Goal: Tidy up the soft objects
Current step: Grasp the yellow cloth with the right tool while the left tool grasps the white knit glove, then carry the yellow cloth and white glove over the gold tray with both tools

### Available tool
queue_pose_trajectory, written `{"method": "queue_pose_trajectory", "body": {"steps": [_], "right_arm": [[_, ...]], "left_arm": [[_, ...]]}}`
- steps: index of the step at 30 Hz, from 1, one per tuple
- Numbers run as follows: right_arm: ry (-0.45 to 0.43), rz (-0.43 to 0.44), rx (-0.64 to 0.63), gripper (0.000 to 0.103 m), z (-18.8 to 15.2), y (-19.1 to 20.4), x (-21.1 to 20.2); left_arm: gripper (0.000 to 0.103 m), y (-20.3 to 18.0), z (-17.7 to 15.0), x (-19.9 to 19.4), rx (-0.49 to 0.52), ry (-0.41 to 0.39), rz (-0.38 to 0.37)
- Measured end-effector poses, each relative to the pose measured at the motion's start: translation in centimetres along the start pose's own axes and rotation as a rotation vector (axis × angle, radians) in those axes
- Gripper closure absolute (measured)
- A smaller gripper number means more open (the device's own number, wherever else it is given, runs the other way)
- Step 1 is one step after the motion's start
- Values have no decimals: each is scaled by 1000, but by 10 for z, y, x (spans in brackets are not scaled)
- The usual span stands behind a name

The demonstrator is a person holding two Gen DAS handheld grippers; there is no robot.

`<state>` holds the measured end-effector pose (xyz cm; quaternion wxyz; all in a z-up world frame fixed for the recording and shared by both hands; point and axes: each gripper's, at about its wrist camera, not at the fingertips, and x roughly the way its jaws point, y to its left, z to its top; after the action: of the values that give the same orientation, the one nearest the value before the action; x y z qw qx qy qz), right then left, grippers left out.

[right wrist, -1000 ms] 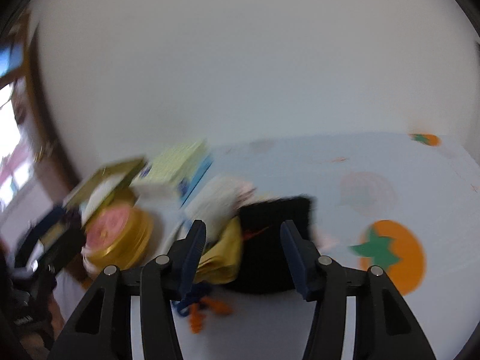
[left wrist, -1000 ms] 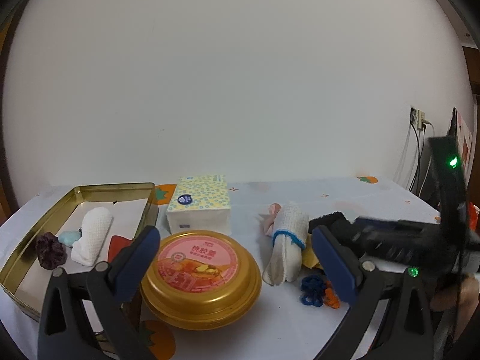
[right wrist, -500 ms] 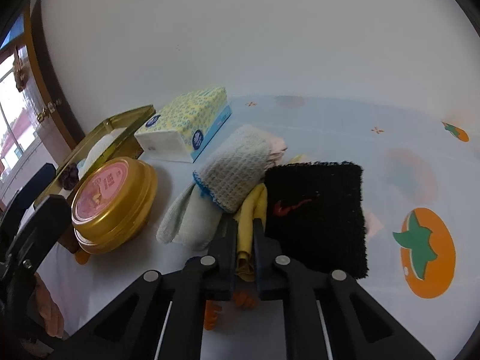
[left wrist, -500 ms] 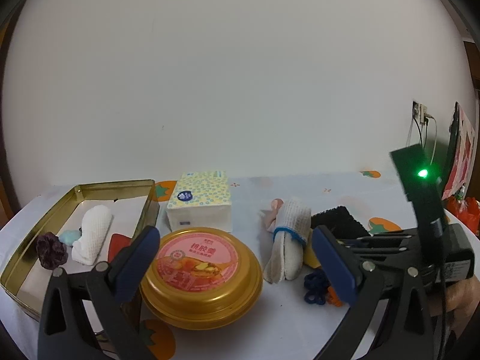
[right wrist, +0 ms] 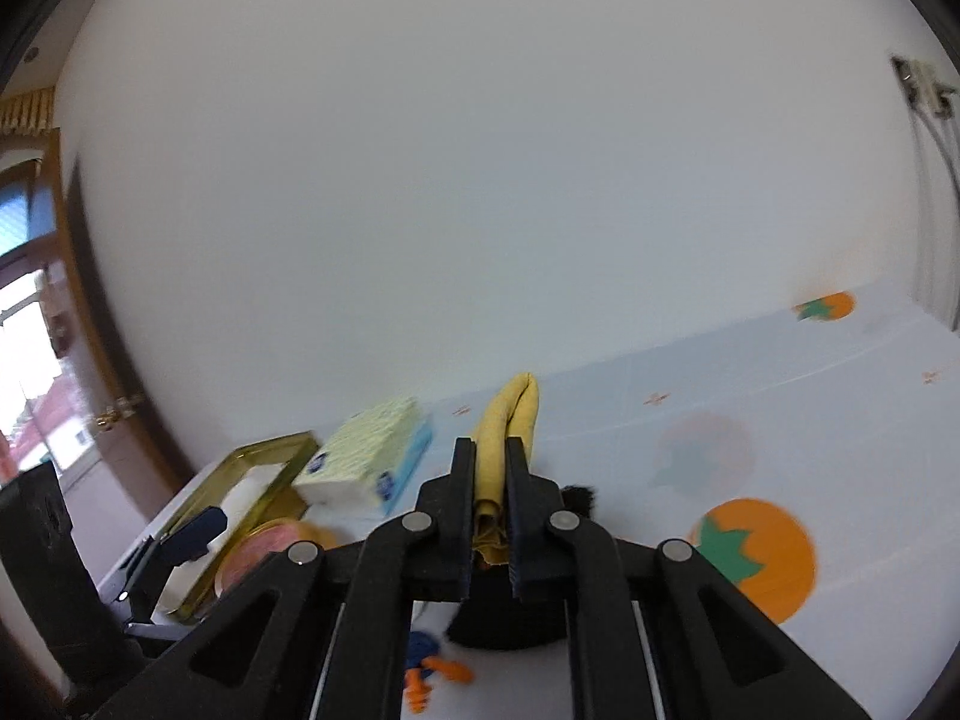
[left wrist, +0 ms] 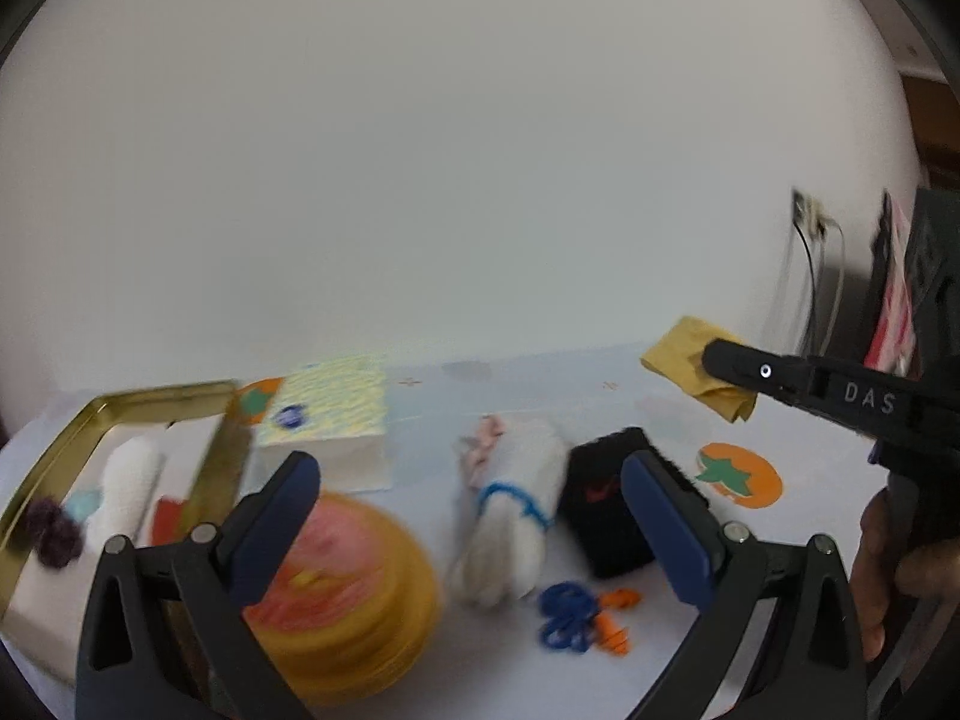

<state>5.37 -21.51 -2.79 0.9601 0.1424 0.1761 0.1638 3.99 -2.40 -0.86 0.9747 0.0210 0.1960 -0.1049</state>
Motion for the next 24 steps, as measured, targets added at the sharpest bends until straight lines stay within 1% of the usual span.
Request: {"method": "queue_pose_trajectory", "body": {"steps": [2, 3, 5, 7, 8, 10, 11, 14, 15, 16, 17, 18, 20, 23, 24], "right_arm": [[-9, -18, 12, 93, 0, -4, -1], [-15, -29, 15, 93, 1, -5, -2], [-29, -43, 19, 93, 1, -6, -4], [-36, -47, 21, 93, 1, -6, -7], [-40, -55, 19, 93, 2, -7, -8], [-43, -58, 17, 93, 0, -2, -6], [-45, -58, 17, 93, 1, -1, -6], [-48, -58, 12, 93, 2, 0, -6], [-47, -62, 11, 93, 1, 0, -7], [-46, -63, 11, 93, 1, 0, -7], [-44, -65, 12, 93, 1, 0, -6], [-44, -69, 12, 93, 0, 0, -7], [-45, -77, 11, 93, -1, 0, -7], [-53, -81, 20, 93, 0, -1, -8], [-59, -79, 26, 93, 0, 1, -11]], "left_arm": [[7, -14, 8, 19, 44, 39, 5], [8, -19, 10, 29, 56, 62, 3], [15, -28, 13, 51, 66, 127, 4], [34, -29, 13, 74, 51, 208, 18], [37, -28, 12, 83, 34, 245, 19], [37, -24, 5, 100, 4, 331, 24], [37, -26, 3, 108, 23, 371, 42], [37, -31, 1, 111, 41, 393, 39], [41, -30, 1, 110, 37, 392, 34], [59, -29, 1, 109, 26, 392, 16], [61, -27, 1, 109, 13, 396, -4], [62, -24, 1, 108, -4, 395, -19], [64, -20, 3, 101, -26, 366, -44], [64, -17, 4, 81, -49, 280, -97], [64, -15, 4, 71, -69, 250, -127]]}}
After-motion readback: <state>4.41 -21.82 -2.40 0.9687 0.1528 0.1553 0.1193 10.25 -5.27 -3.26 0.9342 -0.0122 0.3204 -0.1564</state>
